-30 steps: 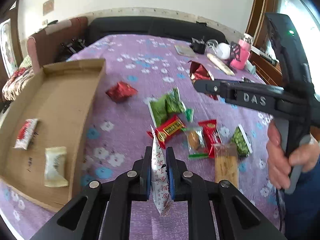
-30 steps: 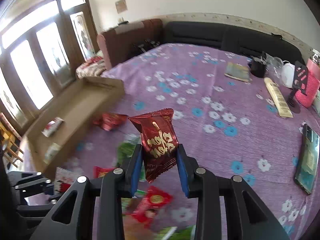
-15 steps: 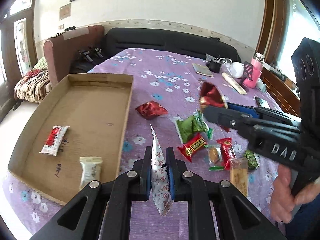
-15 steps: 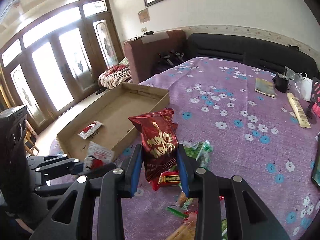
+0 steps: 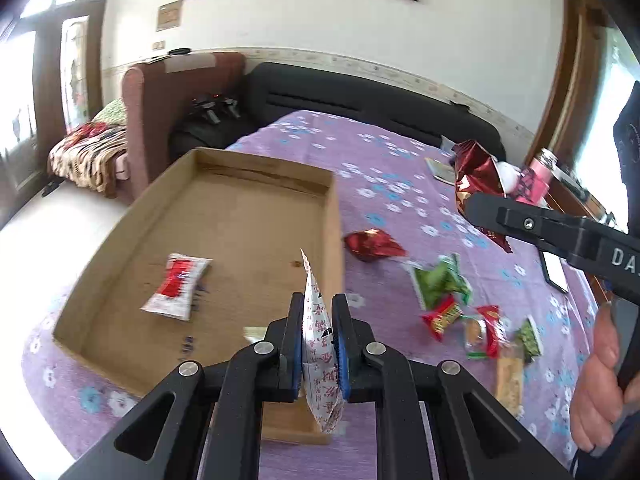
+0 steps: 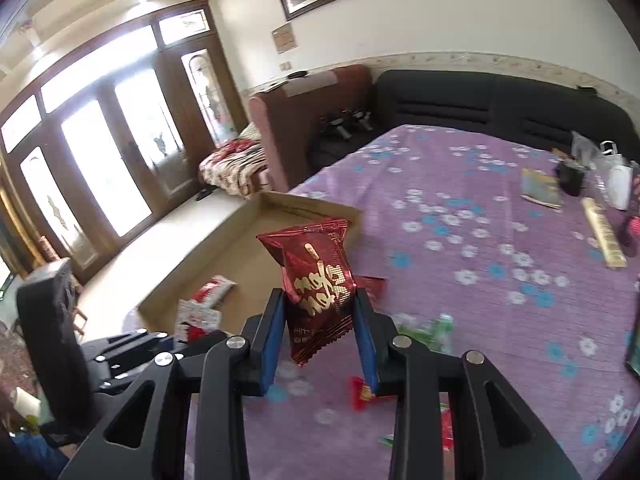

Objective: Organize snacks
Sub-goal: 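Carry both held packets over the cardboard tray, then lower and release the dark red packet in the tray with the right gripper while the left holds its packet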

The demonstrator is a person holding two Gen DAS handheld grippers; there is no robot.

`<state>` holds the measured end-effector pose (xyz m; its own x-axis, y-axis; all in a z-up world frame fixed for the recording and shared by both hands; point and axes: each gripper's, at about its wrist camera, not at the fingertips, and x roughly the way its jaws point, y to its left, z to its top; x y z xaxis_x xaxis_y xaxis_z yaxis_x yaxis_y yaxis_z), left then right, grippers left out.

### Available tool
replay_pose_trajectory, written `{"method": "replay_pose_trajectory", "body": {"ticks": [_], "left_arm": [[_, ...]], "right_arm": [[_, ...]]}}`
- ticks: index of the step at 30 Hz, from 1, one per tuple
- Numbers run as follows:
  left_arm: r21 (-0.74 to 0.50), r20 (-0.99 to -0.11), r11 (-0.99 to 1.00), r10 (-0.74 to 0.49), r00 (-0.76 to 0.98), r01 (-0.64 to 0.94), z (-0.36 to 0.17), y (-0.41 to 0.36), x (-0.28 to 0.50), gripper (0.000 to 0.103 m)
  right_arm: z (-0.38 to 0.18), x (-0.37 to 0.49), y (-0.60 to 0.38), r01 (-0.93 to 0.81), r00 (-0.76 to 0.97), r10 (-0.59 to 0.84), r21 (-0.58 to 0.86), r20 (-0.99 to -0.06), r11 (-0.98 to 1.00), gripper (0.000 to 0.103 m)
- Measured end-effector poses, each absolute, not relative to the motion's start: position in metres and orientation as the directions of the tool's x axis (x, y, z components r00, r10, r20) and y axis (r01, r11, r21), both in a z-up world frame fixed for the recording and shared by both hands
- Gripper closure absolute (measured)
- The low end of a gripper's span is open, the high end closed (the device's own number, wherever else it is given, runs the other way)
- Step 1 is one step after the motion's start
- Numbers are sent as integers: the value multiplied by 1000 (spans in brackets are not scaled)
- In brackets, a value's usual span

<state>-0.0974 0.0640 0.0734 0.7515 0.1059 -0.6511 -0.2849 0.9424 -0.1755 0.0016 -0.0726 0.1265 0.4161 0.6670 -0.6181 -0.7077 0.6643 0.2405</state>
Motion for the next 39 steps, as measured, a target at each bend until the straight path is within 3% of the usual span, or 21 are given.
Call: {"method": "replay_pose_trajectory", "body": {"ticks": [10,19,39], "left_arm": [[-205,-656,898,168,735,-388,63,117,-109,90],[-199,-678,885,186,711,-421,47,135,-111,90],[-137,-696,895,218,684,-424,29,129,-99,90]], "right_arm": [[104,-6,-4,-680,311,696,360,-648,639,70],[63,-21,17,-714,297,663,301,-687,632,70],[36,-30,31,-751,299,628,228,-718,619,70]]}}
